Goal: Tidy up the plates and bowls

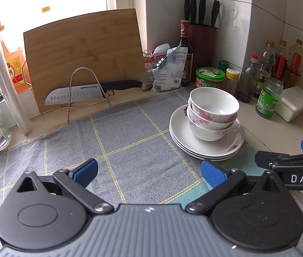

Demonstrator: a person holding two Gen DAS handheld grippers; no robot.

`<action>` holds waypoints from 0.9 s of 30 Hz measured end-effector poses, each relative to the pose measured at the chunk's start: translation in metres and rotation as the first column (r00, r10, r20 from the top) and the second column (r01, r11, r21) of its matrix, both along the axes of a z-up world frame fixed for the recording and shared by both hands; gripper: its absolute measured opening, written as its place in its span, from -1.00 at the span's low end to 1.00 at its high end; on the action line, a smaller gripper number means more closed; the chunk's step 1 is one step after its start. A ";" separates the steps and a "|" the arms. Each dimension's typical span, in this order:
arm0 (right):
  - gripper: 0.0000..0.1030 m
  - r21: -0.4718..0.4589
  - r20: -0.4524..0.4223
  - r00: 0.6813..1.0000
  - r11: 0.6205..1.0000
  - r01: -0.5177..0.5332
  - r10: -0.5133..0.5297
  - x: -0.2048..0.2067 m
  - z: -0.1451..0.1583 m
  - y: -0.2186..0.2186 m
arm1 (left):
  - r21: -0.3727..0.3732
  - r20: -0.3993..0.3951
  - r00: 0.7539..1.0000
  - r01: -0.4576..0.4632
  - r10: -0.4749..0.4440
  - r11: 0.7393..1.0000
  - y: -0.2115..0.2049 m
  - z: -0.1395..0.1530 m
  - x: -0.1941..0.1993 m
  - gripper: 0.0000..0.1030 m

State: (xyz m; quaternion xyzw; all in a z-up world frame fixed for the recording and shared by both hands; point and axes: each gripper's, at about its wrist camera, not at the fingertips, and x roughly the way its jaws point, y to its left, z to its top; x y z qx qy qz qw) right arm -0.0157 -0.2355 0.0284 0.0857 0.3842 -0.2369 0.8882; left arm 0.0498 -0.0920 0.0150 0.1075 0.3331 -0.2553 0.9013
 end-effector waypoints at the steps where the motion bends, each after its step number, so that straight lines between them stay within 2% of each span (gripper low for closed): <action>1: 1.00 0.001 0.000 1.000 1.000 0.001 -0.001 0.000 0.000 0.000 | 0.001 0.001 1.000 0.000 0.000 1.000 0.000 0.000 0.000 0.99; 27: 1.00 -0.002 -0.009 1.000 1.000 0.013 -0.013 -0.003 0.001 -0.004 | 0.007 -0.003 1.000 0.005 -0.005 1.000 -0.004 0.001 -0.001 0.99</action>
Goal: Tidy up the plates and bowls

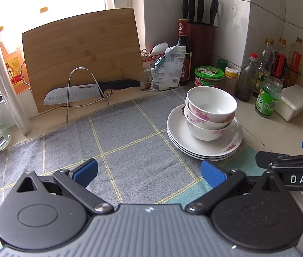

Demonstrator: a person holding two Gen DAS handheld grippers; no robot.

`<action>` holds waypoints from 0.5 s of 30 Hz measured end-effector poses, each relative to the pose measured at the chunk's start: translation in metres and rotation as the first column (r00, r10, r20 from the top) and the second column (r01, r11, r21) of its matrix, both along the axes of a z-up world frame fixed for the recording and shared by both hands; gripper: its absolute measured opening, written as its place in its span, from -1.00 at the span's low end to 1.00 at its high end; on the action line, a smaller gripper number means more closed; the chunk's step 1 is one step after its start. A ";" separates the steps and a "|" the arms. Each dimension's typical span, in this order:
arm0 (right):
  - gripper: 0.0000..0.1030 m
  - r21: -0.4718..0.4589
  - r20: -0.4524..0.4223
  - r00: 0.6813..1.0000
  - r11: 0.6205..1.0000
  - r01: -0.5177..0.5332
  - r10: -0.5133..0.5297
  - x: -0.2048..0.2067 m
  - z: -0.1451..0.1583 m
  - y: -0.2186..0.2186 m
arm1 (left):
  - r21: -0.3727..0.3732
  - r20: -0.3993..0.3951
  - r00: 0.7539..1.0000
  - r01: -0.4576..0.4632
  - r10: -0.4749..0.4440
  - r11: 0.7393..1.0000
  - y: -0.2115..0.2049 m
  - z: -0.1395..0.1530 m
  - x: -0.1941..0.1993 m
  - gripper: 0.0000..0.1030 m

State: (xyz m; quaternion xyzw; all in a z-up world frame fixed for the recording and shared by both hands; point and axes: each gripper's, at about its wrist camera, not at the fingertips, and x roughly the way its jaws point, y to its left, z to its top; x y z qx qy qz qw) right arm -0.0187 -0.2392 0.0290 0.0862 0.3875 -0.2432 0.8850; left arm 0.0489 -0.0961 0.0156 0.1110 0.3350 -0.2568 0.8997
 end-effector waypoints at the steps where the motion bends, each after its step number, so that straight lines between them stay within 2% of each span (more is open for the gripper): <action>1: 1.00 -0.001 0.000 1.000 1.000 0.001 -0.001 0.000 0.000 0.000 | 0.000 0.000 1.000 0.000 0.000 1.000 0.000 0.000 0.000 0.99; 15: 1.00 -0.001 -0.002 1.000 1.000 0.008 -0.008 -0.001 0.000 -0.001 | -0.003 -0.005 1.000 0.007 -0.007 1.000 -0.002 0.001 0.001 0.99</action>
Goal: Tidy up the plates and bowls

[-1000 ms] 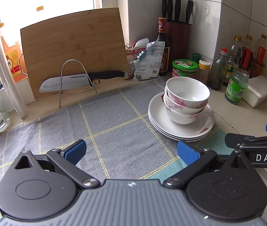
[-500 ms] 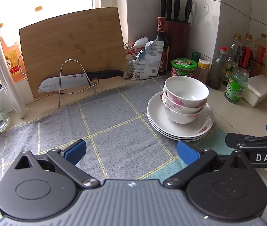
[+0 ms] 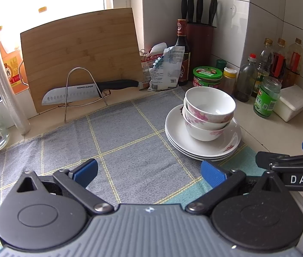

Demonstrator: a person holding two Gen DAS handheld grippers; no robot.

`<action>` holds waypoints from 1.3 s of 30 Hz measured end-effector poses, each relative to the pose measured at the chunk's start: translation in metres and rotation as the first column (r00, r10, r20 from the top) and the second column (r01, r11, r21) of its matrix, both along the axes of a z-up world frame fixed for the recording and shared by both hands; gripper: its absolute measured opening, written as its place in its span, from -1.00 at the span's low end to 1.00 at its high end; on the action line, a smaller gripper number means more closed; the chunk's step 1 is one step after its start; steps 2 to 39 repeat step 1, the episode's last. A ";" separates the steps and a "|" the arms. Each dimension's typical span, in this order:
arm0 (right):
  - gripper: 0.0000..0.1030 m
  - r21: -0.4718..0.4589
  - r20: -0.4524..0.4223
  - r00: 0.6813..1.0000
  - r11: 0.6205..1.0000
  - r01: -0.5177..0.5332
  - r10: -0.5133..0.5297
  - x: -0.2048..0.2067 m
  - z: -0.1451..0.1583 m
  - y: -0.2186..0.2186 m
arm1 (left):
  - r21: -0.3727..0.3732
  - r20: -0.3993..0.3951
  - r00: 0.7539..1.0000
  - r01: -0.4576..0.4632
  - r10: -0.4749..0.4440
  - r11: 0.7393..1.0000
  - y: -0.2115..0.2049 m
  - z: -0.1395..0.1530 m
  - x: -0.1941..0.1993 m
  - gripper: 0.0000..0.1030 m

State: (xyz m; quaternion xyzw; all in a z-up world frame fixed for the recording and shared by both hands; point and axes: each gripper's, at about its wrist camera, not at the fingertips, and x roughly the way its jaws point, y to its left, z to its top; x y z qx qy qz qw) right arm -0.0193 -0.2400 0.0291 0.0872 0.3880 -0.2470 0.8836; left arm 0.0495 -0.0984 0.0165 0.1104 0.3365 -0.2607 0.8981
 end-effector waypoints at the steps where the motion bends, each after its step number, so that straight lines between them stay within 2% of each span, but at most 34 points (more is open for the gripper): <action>1: 1.00 0.000 0.000 1.000 1.000 0.001 -0.001 0.000 0.000 0.000 | -0.001 0.000 1.000 0.001 -0.001 1.000 0.000 0.000 0.000 0.99; 39: 1.00 0.000 0.000 1.000 1.000 0.001 -0.001 0.000 0.000 0.000 | -0.001 0.000 1.000 0.001 -0.001 1.000 0.000 0.000 0.000 0.99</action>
